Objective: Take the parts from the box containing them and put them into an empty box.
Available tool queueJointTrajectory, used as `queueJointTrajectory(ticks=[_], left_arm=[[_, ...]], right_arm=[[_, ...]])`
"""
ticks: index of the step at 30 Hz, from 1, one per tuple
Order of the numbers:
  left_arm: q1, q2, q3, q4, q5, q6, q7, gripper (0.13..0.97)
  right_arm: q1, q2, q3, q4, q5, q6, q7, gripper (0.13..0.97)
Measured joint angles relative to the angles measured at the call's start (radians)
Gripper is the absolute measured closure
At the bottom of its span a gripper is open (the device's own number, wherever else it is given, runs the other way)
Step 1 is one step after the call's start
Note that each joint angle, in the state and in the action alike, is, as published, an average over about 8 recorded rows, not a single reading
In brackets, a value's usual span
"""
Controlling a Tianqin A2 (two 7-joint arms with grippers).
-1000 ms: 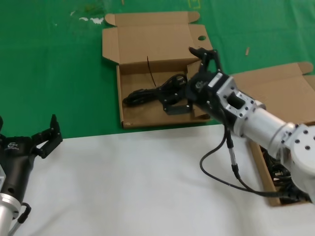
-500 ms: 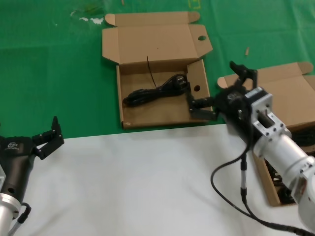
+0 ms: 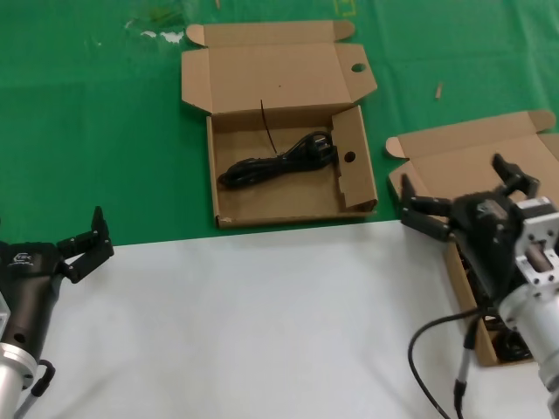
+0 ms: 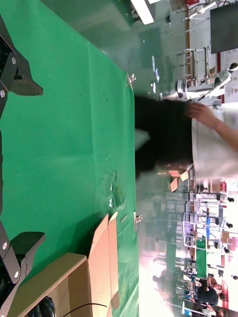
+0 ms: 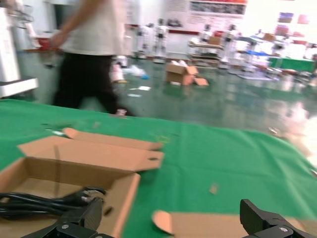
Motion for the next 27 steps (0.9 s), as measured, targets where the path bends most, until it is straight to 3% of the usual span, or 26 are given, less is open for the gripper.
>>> queueJointTrajectory(ticks=[27], left_arm=[[0.0, 0.0, 0.0, 0.0, 0.0, 0.0, 0.0, 0.132]], right_arm=[[-0.032, -0.002, 0.016, 0.017, 0.015, 0.03, 0.006, 0.129]])
